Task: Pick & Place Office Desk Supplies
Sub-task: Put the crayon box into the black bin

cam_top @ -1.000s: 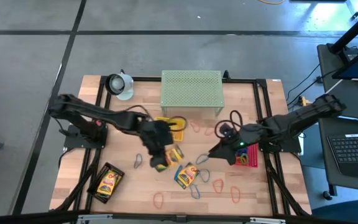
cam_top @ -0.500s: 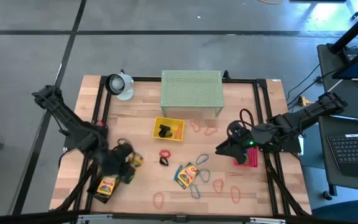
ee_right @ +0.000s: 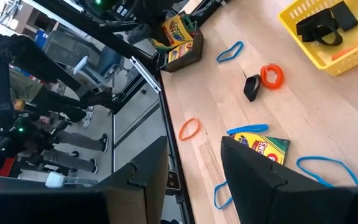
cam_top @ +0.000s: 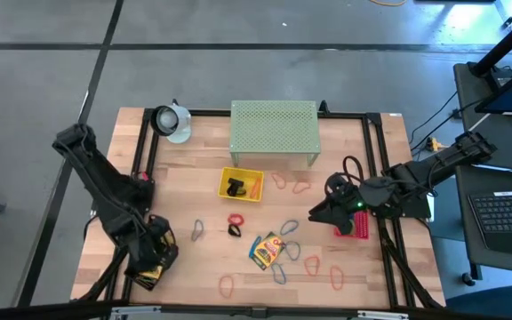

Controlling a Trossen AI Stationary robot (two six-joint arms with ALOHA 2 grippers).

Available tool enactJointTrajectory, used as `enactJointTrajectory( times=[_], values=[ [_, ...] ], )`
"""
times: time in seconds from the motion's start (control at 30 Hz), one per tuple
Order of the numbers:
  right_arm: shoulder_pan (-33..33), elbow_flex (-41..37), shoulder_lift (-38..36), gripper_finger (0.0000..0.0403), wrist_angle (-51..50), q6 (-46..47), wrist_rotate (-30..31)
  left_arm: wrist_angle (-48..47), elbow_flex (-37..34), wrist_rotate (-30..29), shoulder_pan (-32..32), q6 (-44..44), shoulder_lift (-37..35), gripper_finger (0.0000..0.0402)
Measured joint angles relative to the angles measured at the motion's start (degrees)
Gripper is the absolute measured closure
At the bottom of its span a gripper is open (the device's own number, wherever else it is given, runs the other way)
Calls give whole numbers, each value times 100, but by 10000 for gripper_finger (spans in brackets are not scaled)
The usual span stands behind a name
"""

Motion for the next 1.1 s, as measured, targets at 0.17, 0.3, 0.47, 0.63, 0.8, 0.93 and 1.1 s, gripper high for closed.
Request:
enactJointTrajectory(
  times=[0.17, 0.3, 0.47, 0.63, 0.8, 0.93, 1.1],
  values=[
    [88, 0, 0, 253, 0, 5, -2, -13, -2, 95, -85, 49, 291, 385],
    [108, 0, 0, 253, -2, 68, -3, 108, 0, 24, -255, 44, 438, 385],
    [108, 0, 0, 253, -2, 175, -3, 391, 9, 59, -471, 25, 619, 385],
    [108, 0, 0, 253, -2, 324, -4, 65, 185, -122, -566, 3, 642, 385],
    [106, 0, 0, 253, -1, 352, -4, -136, 308, -334, -564, 102, 611, 385],
    [106, 0, 2, 253, 0, 355, -4, 414, 308, 4, -582, 368, 610, 385],
    [108, 0, 2, 253, -2, 371, -48, 368, 502, 69, -801, 172, 609, 385]
  ],
)
